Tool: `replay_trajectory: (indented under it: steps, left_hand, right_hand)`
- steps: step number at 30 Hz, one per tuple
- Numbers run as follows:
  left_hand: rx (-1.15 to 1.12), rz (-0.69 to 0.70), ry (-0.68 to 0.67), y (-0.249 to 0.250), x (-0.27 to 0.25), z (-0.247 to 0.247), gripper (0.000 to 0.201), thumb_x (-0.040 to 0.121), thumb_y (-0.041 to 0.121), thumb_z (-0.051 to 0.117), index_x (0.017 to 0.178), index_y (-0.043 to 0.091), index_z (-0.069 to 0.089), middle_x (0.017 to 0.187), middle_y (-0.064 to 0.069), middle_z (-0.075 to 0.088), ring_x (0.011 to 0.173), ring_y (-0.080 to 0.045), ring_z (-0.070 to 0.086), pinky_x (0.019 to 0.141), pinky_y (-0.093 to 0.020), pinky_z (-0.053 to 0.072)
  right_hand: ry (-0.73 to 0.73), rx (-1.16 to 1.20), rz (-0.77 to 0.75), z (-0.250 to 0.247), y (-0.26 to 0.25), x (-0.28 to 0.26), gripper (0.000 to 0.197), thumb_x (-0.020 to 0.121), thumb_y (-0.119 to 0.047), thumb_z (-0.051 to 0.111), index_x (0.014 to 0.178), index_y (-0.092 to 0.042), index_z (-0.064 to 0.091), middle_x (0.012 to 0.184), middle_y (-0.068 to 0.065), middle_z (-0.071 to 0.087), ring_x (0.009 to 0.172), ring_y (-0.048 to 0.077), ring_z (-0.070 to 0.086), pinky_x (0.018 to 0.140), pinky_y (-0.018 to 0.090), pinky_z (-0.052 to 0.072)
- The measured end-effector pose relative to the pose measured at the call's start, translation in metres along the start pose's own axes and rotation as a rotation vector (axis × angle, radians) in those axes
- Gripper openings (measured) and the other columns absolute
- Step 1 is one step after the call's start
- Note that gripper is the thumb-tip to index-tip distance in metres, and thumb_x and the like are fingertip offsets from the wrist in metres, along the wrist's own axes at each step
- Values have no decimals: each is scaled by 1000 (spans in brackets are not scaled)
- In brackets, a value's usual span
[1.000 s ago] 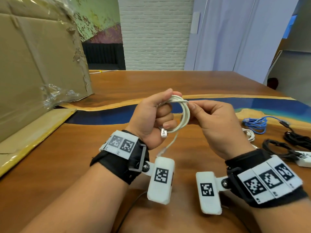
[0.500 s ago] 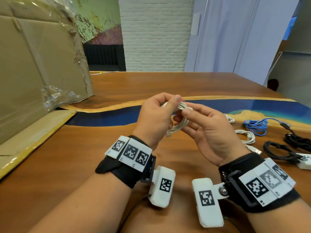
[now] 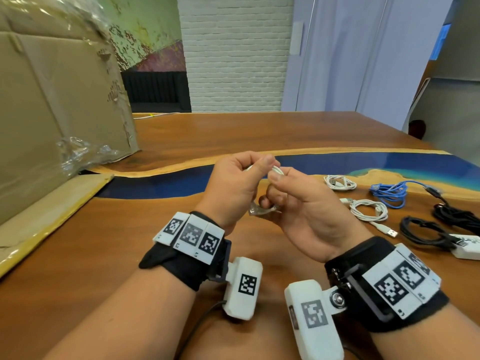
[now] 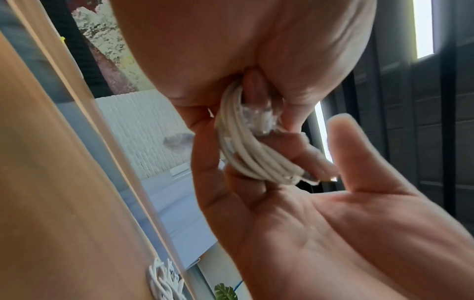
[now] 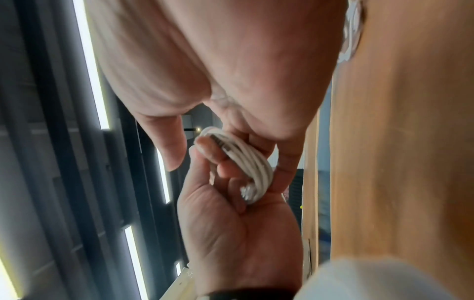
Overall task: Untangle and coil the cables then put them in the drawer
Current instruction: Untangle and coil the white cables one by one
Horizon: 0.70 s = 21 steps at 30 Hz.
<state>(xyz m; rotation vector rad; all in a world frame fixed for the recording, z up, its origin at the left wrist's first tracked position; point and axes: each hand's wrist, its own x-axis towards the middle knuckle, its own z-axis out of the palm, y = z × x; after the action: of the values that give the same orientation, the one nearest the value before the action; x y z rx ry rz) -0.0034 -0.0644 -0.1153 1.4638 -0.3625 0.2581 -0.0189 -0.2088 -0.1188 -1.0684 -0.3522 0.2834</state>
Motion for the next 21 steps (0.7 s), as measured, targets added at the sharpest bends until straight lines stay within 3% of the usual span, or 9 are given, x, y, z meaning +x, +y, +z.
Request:
replay_trajectory:
  steps: [2,3,5,7,10,13,15,18,21]
  left_hand:
    - [-16,-5,-5,-1,1,-2,22,98,27,65,82,15,74,69,-21,55,56,-29,40,47,-26,40]
    - [-7,-8,3,-1,2,-4,21,98,28,65,83,15,74,66,-18,54,55,-29,39,50,-28,38]
    - [18,-13,25,-3,3,-7,21,99,25,63,85,11,71,54,-1,48,48,-20,38,50,-27,34]
    - [29,-24,29,-4,4,-7,21,100,23,60,87,9,70,50,7,44,45,-12,37,47,-25,34]
    - [-8,-53,-6,-4,3,-5,22,101,23,58,90,9,70,50,3,35,45,-13,28,48,-26,26]
    - [-91,-125,-40,-2,4,-6,23,103,21,54,91,7,69,49,3,31,42,-11,28,45,-20,32]
    - [-119,-160,-74,-3,5,-8,26,103,25,55,89,12,72,53,0,28,51,-15,25,49,-24,33]
    - [-113,-211,-77,-6,6,-11,25,103,25,55,90,11,71,54,0,27,50,-17,23,47,-27,30]
    - [-117,-205,-86,-6,5,-10,24,104,22,53,93,6,67,48,5,29,39,-9,24,40,-22,31]
  right_hand:
    - [-40,19,9,3,2,1,43,88,-11,67,130,-7,56,77,3,62,72,16,57,79,39,54]
    - [-46,6,0,3,3,1,47,89,-4,67,134,-9,54,82,5,66,74,17,62,81,41,56]
    - [-29,-76,-25,1,4,3,53,90,5,66,137,-14,50,86,11,72,79,22,70,87,45,57]
    - [-1,-210,-43,-2,1,3,57,87,0,72,136,-19,51,91,14,75,88,26,73,91,46,56]
    - [-5,-319,-38,-3,-7,-1,64,80,-16,76,138,-26,52,86,9,73,88,23,69,87,45,49]
    - [-4,-281,-52,-5,-9,-1,66,92,-3,67,149,-25,41,83,14,72,84,26,68,85,45,52]
    - [16,-231,-67,-6,-7,0,67,97,0,60,152,-28,35,86,18,72,82,28,68,84,45,55]
    - [37,-153,-47,-7,-2,3,67,96,0,60,151,-32,37,92,19,73,83,31,71,83,44,57]
    - [36,-66,-4,-9,0,4,71,90,-2,65,150,-30,40,98,20,73,82,31,71,80,41,59]
